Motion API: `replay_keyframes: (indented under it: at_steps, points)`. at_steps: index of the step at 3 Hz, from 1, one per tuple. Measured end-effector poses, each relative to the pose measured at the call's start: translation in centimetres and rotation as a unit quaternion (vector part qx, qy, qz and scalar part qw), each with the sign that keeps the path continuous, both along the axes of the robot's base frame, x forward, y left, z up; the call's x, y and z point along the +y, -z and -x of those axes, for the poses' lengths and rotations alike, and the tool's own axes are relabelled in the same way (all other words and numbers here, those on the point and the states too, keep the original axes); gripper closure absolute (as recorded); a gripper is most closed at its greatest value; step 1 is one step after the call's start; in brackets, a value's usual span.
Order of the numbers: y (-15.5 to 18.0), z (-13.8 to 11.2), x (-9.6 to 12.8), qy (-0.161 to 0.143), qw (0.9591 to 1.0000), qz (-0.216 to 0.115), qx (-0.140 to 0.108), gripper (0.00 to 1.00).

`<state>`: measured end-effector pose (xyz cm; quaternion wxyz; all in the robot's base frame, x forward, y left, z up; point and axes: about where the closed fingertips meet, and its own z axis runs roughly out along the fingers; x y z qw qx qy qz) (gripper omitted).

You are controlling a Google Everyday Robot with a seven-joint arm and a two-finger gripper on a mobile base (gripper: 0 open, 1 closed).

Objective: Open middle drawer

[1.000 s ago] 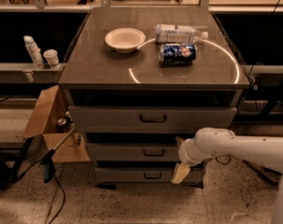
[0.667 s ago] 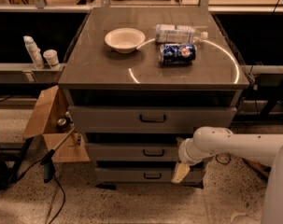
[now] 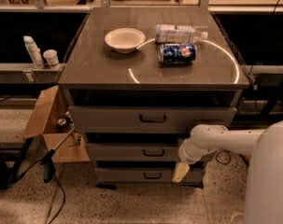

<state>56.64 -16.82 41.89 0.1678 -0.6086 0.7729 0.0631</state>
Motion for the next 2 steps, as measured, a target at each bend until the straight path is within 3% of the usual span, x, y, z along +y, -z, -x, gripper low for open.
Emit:
replay_keyframes:
  at_steps: [1,2]
  points:
    - [1.17,0.0,-0.4,0.002,0.9998,0.006,0.021,0.0]
    - [1.27,0.08,-0.35,0.002,0.9997,0.005,0.024,0.0]
